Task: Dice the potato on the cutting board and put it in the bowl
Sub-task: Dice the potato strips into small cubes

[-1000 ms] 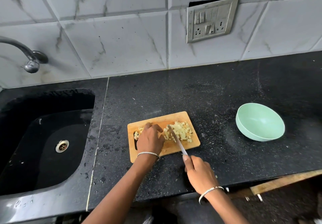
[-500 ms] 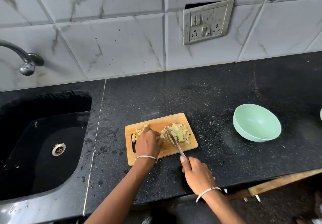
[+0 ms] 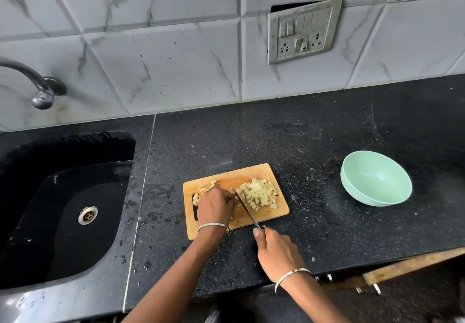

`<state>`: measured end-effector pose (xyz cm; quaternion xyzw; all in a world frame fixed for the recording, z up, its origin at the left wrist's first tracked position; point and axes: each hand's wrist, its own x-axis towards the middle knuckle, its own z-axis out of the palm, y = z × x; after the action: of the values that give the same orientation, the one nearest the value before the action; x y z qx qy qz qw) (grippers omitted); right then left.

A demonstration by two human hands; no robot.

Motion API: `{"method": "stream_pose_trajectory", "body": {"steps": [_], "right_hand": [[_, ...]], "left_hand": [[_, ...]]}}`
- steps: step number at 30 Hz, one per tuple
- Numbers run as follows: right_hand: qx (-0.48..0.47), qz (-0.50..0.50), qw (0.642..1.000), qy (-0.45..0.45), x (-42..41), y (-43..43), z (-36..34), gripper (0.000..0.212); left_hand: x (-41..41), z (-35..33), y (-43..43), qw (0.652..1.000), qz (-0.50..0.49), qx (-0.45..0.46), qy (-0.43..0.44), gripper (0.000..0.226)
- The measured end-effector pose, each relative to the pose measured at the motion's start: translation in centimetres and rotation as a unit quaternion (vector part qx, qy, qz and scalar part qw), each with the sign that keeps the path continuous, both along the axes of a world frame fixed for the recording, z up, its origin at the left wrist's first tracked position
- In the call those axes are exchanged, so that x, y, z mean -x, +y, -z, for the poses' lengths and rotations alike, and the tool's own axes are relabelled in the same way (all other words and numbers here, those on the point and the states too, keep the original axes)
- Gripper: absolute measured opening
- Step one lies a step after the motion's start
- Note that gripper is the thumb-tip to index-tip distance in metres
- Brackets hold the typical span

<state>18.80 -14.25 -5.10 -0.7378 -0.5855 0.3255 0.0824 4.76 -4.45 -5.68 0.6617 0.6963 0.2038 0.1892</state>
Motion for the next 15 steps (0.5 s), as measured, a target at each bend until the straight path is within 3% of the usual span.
{"method": "stream_pose_trajectory", "body": {"steps": [15], "right_hand": [[-0.012, -0.017, 0.999, -0.045, -0.32, 0.92, -0.41, 0.037]], "left_hand": [[-0.33, -0.06, 0.63, 0.999, -0.017, 0.03, -0.015, 0.013]]}}
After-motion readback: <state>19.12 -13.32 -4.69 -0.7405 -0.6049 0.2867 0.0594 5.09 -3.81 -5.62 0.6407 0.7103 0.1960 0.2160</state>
